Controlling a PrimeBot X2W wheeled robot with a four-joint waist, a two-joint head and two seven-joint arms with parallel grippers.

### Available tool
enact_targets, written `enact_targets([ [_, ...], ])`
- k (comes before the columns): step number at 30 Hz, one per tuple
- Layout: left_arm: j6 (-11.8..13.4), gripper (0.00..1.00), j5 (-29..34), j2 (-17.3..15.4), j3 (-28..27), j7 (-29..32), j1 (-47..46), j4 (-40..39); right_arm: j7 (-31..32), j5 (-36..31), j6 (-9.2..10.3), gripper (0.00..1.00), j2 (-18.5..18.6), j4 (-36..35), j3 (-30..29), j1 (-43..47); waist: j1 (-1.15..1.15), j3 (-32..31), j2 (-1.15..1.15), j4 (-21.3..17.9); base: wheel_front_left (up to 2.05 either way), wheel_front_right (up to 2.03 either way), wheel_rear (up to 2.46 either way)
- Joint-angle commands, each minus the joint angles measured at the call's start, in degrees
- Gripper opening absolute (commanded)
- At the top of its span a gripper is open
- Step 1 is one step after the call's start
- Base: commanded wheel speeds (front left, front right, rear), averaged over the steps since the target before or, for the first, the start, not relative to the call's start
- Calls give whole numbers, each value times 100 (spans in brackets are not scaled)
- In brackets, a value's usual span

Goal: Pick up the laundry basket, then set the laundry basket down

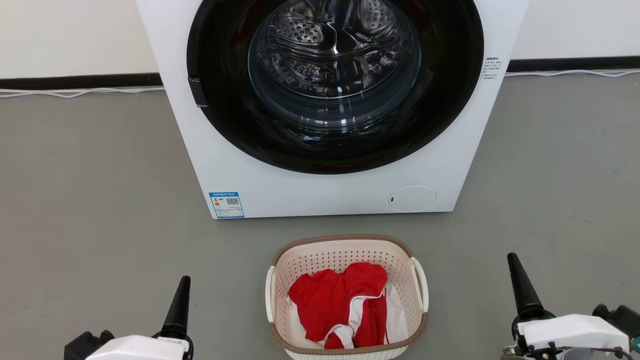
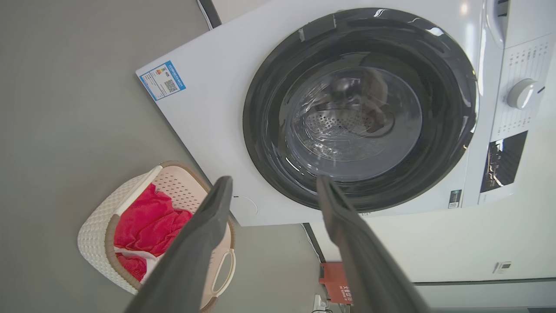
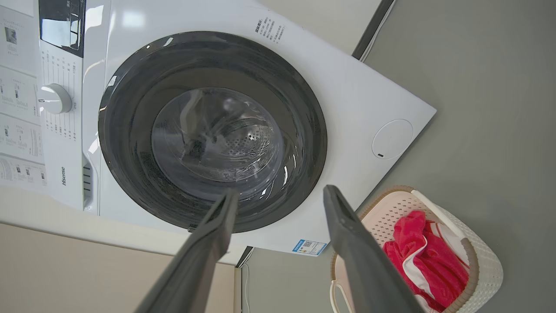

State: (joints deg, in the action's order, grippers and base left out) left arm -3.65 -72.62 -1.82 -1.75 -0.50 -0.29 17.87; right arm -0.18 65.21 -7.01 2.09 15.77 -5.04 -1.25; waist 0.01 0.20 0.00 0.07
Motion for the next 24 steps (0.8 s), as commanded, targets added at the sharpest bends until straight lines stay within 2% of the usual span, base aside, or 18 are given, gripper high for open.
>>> enact_targets([
  [1,59,100,262,-51,-35,-63,-218,-178,-95,-296,-18,100,52,-193,79,-193,-1,0,0,-2,0,0,0],
  [24,288,100,2029,-65,24,-433,-217,-175,-464,-2306,-26,100,98,-217,289,-271,-1,-21,0,2,0,0,0],
])
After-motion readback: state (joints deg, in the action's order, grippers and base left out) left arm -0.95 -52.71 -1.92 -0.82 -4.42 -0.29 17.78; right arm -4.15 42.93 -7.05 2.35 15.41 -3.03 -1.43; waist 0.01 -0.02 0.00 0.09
